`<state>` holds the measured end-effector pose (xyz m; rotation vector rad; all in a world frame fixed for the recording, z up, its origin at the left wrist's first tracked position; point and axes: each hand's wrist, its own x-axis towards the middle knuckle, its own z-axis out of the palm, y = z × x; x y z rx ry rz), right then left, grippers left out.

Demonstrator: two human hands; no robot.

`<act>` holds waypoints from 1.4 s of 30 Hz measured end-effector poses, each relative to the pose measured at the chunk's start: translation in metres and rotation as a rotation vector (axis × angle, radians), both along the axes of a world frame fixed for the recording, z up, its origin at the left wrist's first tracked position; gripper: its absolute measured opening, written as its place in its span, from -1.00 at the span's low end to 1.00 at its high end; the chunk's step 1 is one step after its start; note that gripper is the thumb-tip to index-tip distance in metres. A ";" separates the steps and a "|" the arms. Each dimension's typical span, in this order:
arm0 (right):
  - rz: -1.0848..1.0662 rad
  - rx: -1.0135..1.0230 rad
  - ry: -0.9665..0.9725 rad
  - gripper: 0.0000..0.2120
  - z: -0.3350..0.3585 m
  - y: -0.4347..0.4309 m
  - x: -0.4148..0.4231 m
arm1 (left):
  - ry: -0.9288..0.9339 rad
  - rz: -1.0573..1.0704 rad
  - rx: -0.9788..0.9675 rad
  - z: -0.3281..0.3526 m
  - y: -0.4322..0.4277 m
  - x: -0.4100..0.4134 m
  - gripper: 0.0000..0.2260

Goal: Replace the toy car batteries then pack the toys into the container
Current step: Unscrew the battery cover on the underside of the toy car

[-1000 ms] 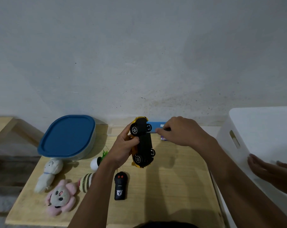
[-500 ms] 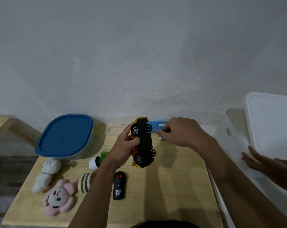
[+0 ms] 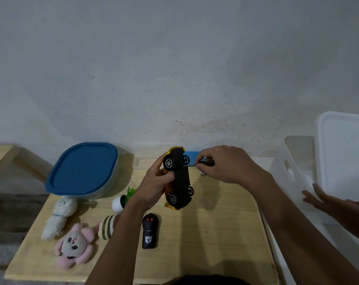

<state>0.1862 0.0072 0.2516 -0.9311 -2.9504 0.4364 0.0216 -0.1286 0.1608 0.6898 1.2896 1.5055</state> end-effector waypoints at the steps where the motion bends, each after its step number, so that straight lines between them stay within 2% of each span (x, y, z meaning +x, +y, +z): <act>1: 0.011 -0.016 0.012 -0.82 0.002 0.000 0.000 | 0.001 0.003 -0.001 0.000 0.000 0.001 -0.47; 9: -0.078 -0.164 -0.058 -0.63 -0.003 0.005 -0.007 | -0.003 0.007 0.011 0.002 0.000 0.002 -0.49; 11: -0.056 -0.110 -0.065 -0.67 -0.003 0.004 -0.007 | -0.002 0.007 0.012 0.002 0.000 0.003 -0.48; 14: -0.024 -0.113 -0.037 -0.87 -0.001 0.004 -0.004 | 0.007 0.011 0.010 0.003 -0.001 0.003 -0.47; 22: -0.037 -0.136 -0.041 -0.78 -0.004 0.001 -0.005 | 0.006 0.018 0.005 0.004 -0.001 0.004 -0.47; 29: 0.038 -0.076 -0.040 -0.77 0.002 0.001 -0.004 | 0.001 0.031 0.007 0.001 -0.002 0.004 -0.48; 33: -0.023 -0.152 -0.047 -0.77 0.000 0.002 -0.006 | -0.010 0.032 0.022 0.002 -0.002 0.004 -0.48; 36: -0.052 -0.127 -0.083 -0.67 -0.003 0.001 -0.007 | -0.014 0.034 0.030 0.003 -0.002 0.004 -0.49; 39: -0.016 -0.056 -0.073 -0.79 -0.001 0.002 -0.005 | -0.011 0.045 0.034 0.004 -0.003 0.005 -0.50; 42: 0.010 -0.106 -0.071 -0.82 0.001 0.004 -0.002 | -0.010 0.040 0.035 0.005 -0.003 0.005 -0.48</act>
